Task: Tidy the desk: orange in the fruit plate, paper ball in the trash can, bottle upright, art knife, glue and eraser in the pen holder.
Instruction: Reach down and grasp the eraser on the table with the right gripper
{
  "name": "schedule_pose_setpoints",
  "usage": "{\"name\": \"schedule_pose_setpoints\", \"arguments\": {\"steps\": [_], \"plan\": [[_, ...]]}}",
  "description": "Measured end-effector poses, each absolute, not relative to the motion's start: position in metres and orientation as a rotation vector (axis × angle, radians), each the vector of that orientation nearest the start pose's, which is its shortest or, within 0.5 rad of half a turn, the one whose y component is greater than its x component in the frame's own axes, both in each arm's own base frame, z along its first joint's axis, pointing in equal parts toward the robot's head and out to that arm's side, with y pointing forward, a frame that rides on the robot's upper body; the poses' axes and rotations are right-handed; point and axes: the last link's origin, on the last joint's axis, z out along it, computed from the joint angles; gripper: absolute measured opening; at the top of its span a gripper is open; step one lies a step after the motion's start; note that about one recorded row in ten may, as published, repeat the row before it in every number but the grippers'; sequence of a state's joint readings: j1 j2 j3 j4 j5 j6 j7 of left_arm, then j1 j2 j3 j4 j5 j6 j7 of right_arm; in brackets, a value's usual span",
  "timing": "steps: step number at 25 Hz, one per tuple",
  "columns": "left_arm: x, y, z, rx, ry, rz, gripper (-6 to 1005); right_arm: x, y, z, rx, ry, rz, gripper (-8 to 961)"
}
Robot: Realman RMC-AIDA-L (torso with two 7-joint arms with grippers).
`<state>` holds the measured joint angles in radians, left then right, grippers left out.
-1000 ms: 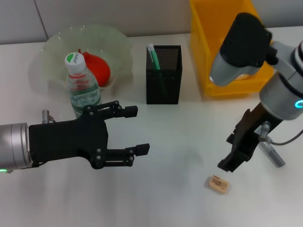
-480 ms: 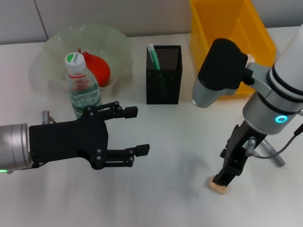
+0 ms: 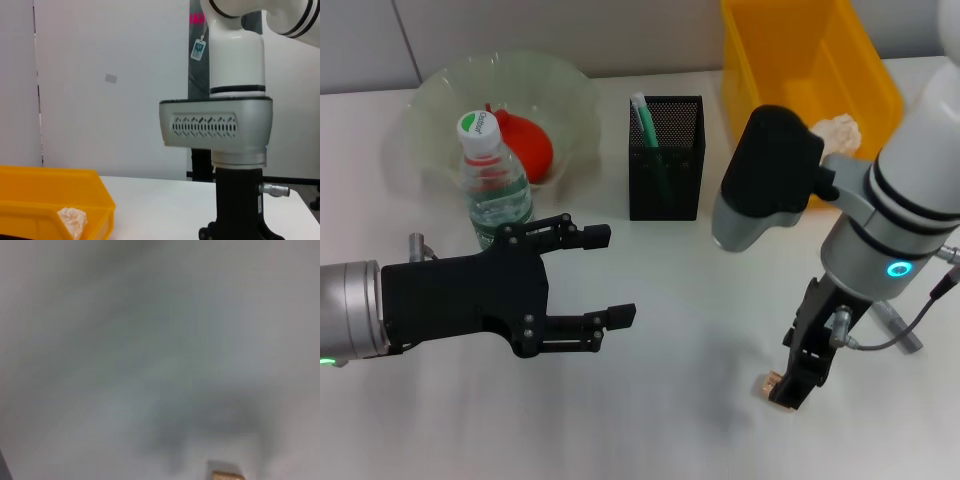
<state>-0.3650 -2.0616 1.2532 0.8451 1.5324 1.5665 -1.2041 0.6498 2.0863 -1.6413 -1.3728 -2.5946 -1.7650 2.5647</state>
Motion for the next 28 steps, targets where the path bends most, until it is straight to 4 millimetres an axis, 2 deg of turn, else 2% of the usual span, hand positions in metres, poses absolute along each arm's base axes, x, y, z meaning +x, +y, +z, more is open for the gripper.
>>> {"name": "schedule_pose_setpoints", "arguments": {"steps": [28], "plan": [[-0.216, 0.293, -0.02, -2.865, -0.108, -0.884, 827, 0.162, 0.308, -0.056, -2.78, 0.66, -1.011, 658]]}}
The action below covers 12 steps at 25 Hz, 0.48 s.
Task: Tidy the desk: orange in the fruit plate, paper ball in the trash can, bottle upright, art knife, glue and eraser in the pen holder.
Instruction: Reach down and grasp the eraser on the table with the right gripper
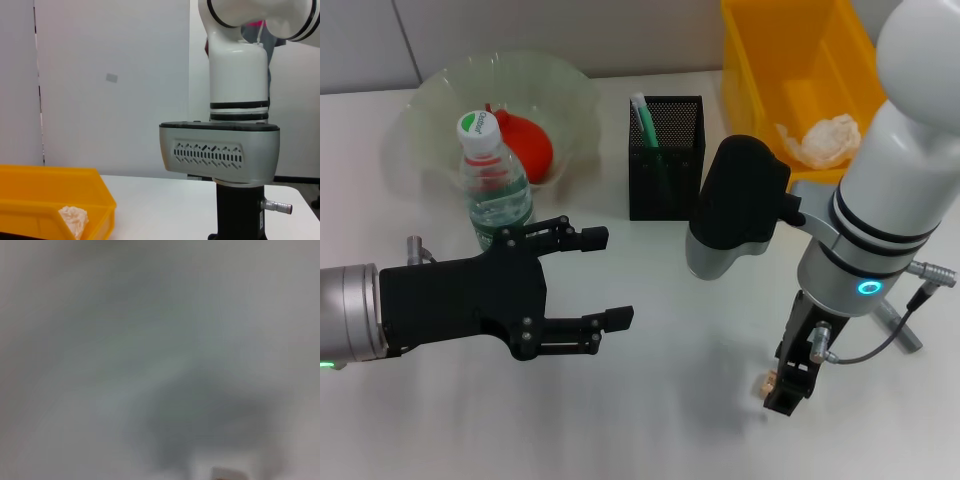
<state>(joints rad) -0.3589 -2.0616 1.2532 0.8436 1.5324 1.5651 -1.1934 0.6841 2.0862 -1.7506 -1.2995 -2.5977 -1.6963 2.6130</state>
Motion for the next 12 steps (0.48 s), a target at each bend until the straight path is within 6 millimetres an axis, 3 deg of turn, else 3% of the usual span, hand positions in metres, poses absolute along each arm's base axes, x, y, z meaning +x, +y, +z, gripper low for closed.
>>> {"name": "schedule_pose_setpoints", "arguments": {"steps": [12], "plan": [[-0.2167, 0.2927, -0.0205, -2.862, -0.109, -0.881, 827, 0.161, 0.3069, -0.062, -2.777, 0.63, -1.033, 563]]}}
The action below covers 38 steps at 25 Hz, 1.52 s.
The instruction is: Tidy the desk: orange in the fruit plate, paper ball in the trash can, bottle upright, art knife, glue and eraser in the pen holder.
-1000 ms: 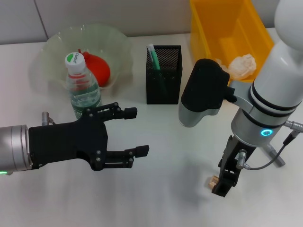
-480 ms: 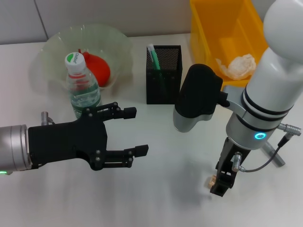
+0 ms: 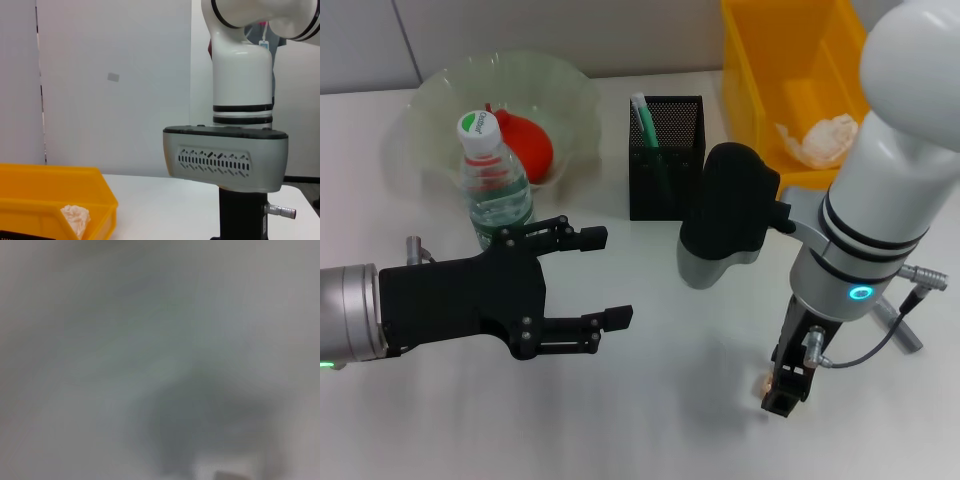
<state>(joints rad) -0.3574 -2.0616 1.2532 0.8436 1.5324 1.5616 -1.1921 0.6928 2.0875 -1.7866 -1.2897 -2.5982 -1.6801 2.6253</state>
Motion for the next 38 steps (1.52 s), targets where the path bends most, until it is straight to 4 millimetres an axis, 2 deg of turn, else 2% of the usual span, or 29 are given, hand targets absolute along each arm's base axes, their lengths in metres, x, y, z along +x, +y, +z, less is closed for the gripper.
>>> {"name": "schedule_pose_setpoints", "arguments": {"steps": [6, 11, 25, 35, 38], "plan": [[-0.2179, 0.2921, -0.0214, -2.862, -0.108, -0.88, 827, 0.1609, 0.3074, -0.0634, -2.776, 0.625, -1.037, 564], [-0.2182, 0.2918, -0.0219, -2.864, -0.111, -0.882, 827, 0.1607, 0.3078, -0.0636, -2.775, 0.625, -1.036, 519], [-0.2172, 0.2926, -0.0219, -2.864, -0.107, -0.882, 827, 0.1629, 0.3079, -0.0692, -2.763, 0.641, -1.05, 514], [-0.2179, 0.2924, -0.0215, -2.864, -0.108, -0.881, 827, 0.1606, 0.3088, -0.0692, -2.757, 0.651, -1.047, 239], [-0.2177, 0.2924, -0.0211, -2.865, -0.106, -0.883, 827, 0.1607, 0.309, -0.0683, -2.755, 0.661, -1.043, 238]]}}
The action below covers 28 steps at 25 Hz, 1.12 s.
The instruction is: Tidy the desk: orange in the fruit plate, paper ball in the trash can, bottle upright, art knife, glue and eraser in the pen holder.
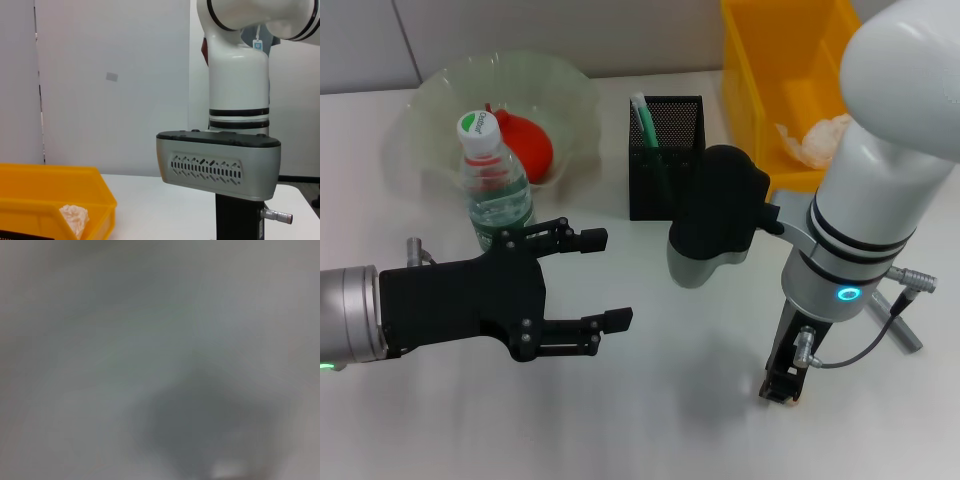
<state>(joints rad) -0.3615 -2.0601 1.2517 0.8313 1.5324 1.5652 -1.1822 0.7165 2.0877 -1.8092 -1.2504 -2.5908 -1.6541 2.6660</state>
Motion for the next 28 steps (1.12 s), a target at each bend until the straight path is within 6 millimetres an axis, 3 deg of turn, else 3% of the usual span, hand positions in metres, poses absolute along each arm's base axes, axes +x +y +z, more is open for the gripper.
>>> {"name": "schedule_pose_setpoints", "arguments": {"steps": [6, 15, 28], "plan": [[-0.218, 0.292, -0.021, -2.864, -0.105, -0.884, 827, 0.158, 0.314, -0.06, -2.743, 0.686, -0.976, 238], [-0.218, 0.292, -0.021, -2.864, -0.107, -0.884, 827, 0.145, 0.338, -0.021, -2.643, 0.661, -0.711, 239], [-0.217, 0.292, -0.021, -2.863, -0.103, -0.886, 827, 0.143, 0.368, 0.0, -2.536, 0.559, -0.372, 238]]}}
